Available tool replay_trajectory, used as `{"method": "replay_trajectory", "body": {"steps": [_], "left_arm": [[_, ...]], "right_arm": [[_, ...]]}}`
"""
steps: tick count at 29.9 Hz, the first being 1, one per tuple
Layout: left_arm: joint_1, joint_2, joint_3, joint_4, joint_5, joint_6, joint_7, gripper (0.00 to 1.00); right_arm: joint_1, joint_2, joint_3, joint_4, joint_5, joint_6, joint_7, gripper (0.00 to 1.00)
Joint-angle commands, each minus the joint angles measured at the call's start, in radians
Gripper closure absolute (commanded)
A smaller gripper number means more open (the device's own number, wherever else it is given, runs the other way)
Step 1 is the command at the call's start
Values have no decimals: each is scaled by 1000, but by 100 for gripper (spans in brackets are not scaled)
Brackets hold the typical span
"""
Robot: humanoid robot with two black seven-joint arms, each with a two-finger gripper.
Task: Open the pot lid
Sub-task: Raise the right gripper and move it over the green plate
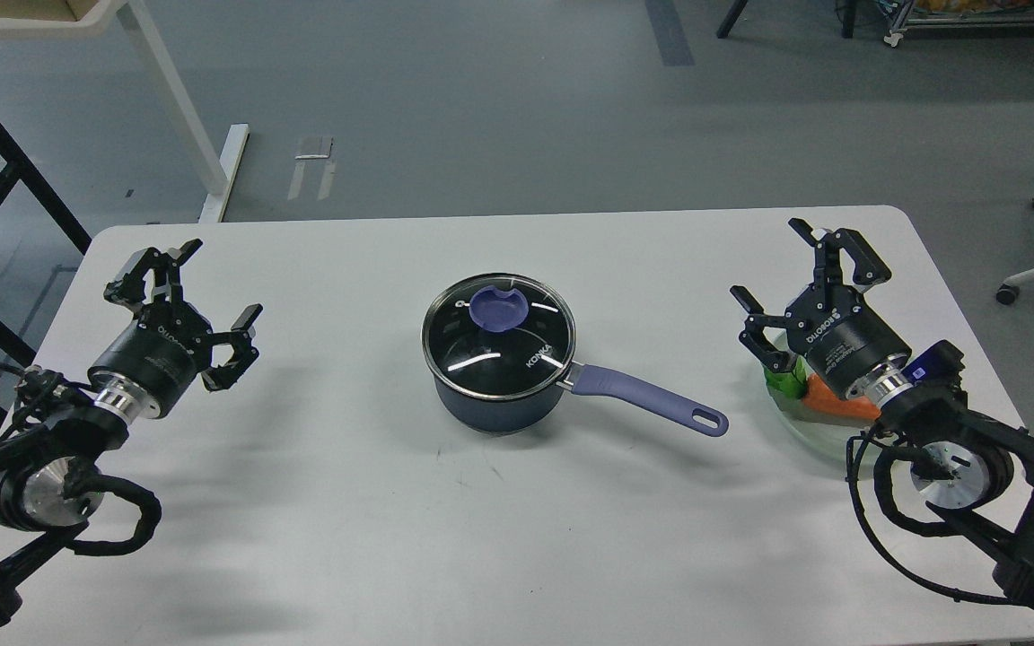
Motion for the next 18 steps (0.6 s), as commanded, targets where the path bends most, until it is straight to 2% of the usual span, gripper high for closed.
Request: {"method": "replay_trajectory", "body": {"steps": [1,4,11,15,18], "left_arm": [[0,-1,-6,2,0,1,-3,1],[-1,19,13,6,11,-1,4,1],[-32,60,10,52,25,-2,-2,1],[-90,72,8,81,26,-1,-2,1],[-127,78,14,81,29,-2,-2,1]], "right_arm": [[6,-1,4,-3,0,-20,0,0],[24,-24,2,-6,-2,-40,0,0],[139,-231,2,11,-119,-20,0,0],[240,-294,-1,66,-332,52,0,0],[273,-353,-7,156,-507,62,0,0]]}}
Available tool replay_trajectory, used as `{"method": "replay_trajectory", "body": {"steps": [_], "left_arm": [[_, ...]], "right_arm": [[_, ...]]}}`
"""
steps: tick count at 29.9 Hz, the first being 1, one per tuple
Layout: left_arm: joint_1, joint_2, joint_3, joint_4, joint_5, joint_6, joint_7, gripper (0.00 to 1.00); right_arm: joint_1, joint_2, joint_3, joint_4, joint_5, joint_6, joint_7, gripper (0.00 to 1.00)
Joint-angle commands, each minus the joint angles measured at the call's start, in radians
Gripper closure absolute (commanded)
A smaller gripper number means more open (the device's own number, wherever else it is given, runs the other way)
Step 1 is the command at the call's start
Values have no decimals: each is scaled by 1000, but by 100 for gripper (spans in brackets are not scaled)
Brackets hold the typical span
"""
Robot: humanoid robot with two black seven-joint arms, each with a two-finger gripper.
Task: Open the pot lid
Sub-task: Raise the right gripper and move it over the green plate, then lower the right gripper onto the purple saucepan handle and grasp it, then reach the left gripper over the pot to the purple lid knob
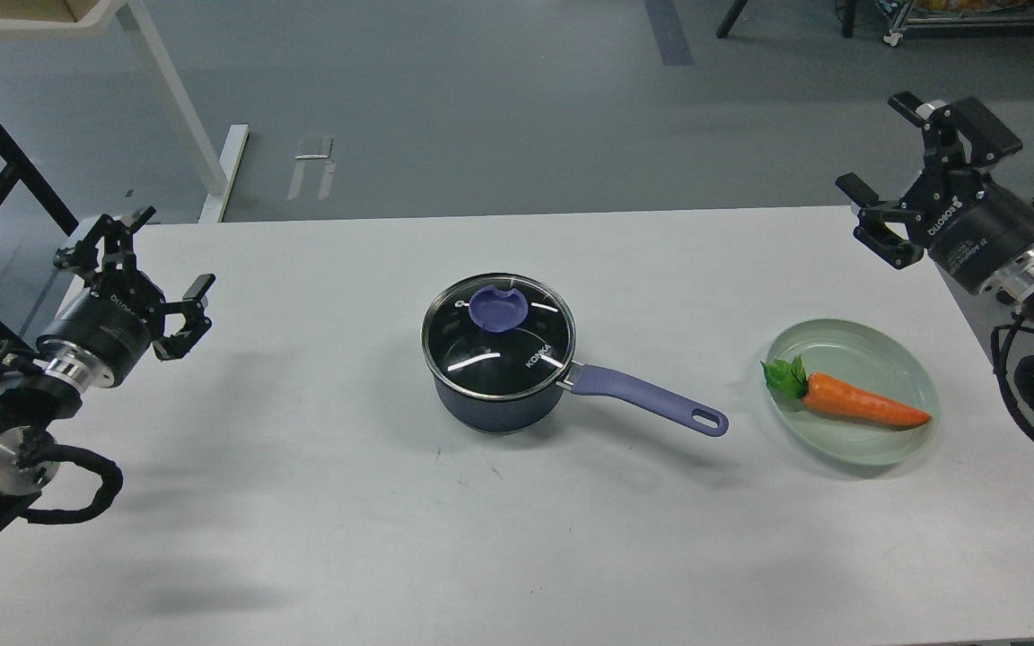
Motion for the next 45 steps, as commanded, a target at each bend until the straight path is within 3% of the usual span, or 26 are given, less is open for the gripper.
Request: {"method": "replay_trajectory", "body": {"steps": [1,7,13,17,24,28,34,40,45], "left_arm": [[-41,6,2,1,8,0,-2,1],[-97,3,2,-11,66,0,-2,1],[-100,0,5,-56,74,3,-3,1],[-97,9,3,-94,74,5,-9,1],[-99,22,-6,-123,74,15,-9,1],[-97,23,-9,-137,74,17,-12,1],[-97,20,-12,-142,74,17,-12,1],[-96,16,-11,-156,74,18,-12,1],[-96,16,-8,-160,74,15,-14,1]], "right_arm": [[55,-75,-25,119,-263,14,0,0],[233,-80,-238,266,-792,3,0,0],[382,-31,-400,312,-1122,-33,0,1],[488,62,-560,311,-1276,-43,0,2],[523,198,-657,202,-1330,-49,0,4],[522,233,-698,156,-1344,-58,0,11],[511,236,-718,141,-1345,-73,0,25],[494,238,-732,122,-1345,-102,0,28],[488,238,-732,122,-1344,-105,0,41]]}}
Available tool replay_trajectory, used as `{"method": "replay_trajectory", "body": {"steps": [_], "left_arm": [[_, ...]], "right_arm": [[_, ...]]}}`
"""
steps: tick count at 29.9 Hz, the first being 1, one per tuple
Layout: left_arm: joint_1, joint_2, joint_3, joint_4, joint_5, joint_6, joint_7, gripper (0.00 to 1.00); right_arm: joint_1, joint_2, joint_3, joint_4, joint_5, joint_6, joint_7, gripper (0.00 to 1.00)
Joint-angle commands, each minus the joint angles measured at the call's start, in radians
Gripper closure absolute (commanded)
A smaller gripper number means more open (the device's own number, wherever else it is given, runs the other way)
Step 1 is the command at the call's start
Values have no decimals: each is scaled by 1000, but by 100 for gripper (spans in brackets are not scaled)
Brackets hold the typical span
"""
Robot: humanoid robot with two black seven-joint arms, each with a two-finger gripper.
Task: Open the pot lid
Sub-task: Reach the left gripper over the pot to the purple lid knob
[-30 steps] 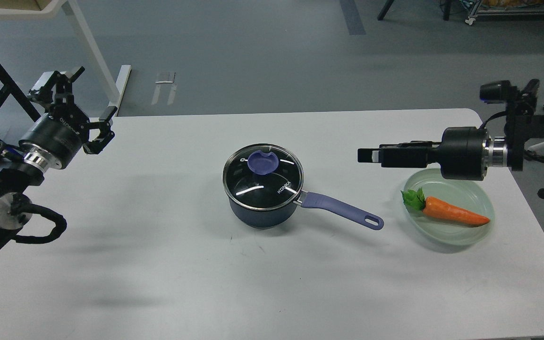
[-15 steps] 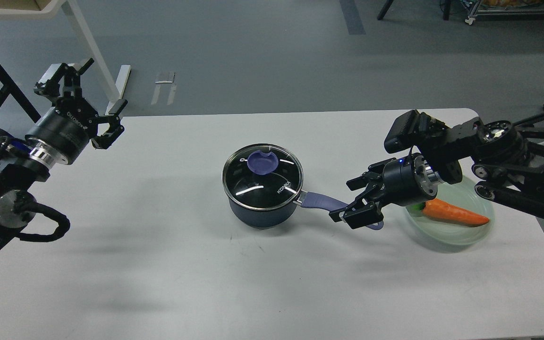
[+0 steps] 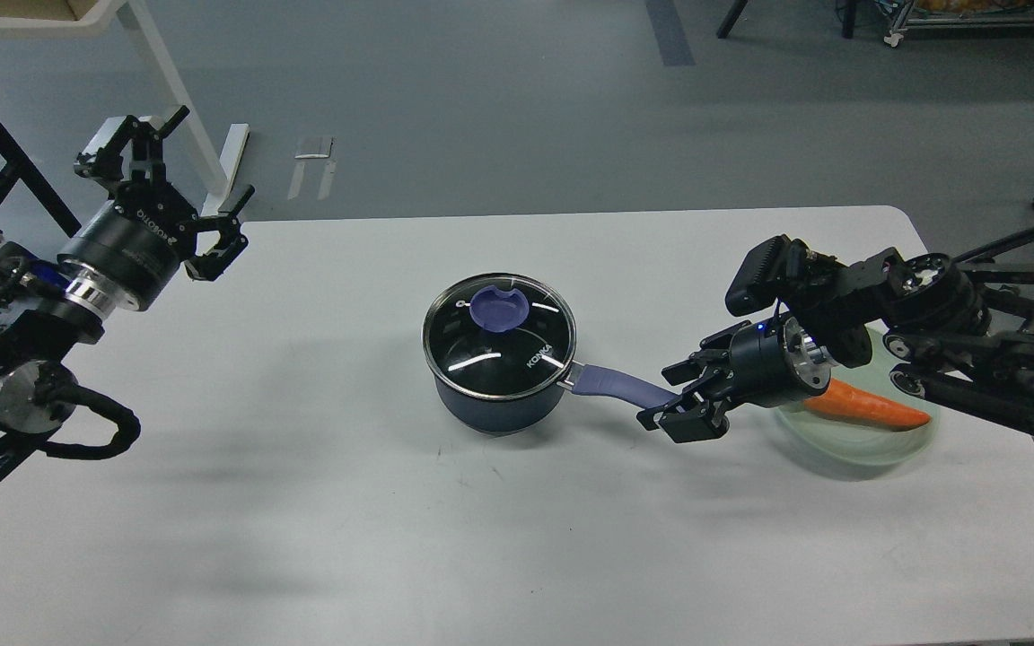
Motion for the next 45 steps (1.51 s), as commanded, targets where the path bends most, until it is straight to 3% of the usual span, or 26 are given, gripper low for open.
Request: {"method": "replay_trajectory", "body": {"steps": [1,8,16,19,26,31,35,39,45], "left_arm": [[0,-1,5,-3,0,-3,-1,1],[0,-3,11,-12,0,-2,-1,1],[0,0,14,-18,147,-15,-9,1],[-6,0,11,-38,321,-15,-44,1],[-142,-29,12,-70,1068,3,-44,1],[-222,-108,41,-125,1532,103,-44,1],[-355,-171,237,-110,1733,194,-44,1],[-445,-227,434,-23,1767,336,-44,1],[-488,-332,511,150,1825,370,-44,1]], "right_arm": [[-5,0,0,0,1,-2,0,44],[-7,0,-2,1,3,-17,0,64],[-6,2,-9,1,3,-18,0,71],[-6,0,-12,1,3,-18,0,72],[-6,0,-14,3,4,-18,0,72],[-7,2,-16,3,4,-18,0,72],[-7,0,-16,4,6,-18,0,72],[-7,2,-16,4,6,-18,0,72],[-7,0,-16,6,8,-18,0,71]]}}
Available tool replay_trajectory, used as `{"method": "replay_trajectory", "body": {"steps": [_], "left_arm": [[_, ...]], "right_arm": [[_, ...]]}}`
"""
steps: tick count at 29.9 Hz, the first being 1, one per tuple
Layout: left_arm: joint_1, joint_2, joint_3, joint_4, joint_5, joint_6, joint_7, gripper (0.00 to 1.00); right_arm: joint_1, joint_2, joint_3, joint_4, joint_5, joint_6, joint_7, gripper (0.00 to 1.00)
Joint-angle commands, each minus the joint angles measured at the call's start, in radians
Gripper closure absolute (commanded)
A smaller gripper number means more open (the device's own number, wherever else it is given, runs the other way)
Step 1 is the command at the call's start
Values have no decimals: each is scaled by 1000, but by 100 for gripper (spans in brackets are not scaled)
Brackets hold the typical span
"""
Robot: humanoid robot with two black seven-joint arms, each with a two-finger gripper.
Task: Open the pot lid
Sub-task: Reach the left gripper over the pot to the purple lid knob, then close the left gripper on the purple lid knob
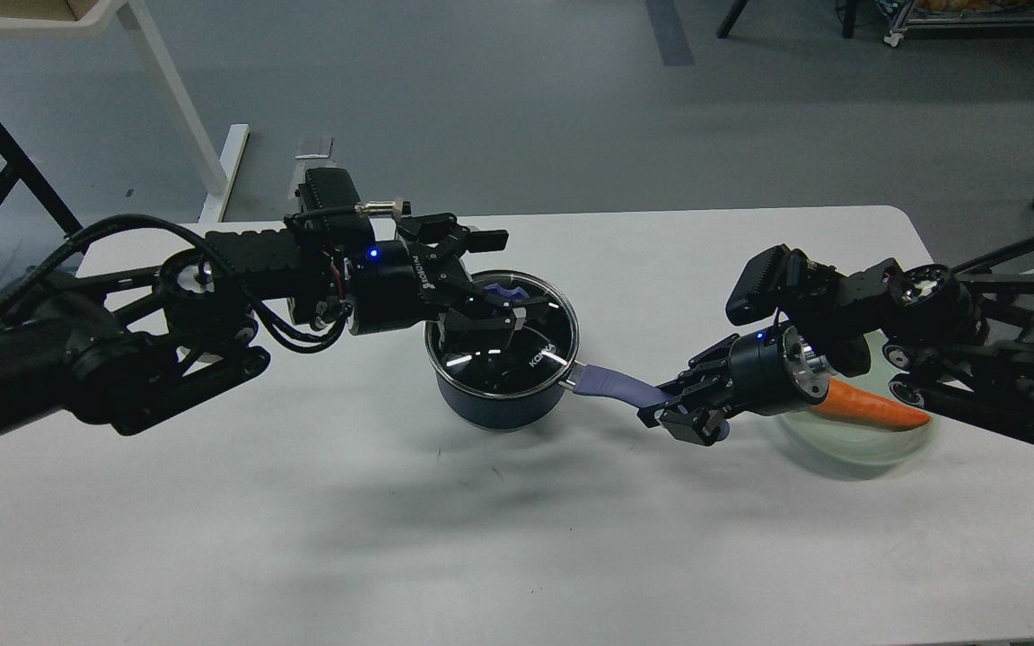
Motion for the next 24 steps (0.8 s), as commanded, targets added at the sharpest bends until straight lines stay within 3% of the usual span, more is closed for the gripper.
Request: {"method": "replay_trajectory", "body": {"steps": [1,24], "left_arm": [[-8,-55,14,89,50,13,1,1],[11,-175,57,253,54,21,1,1]], "right_arm": [[0,-1,0,-1,0,0,0,71],[0,-6,0,1,2,0,0,71]]}}
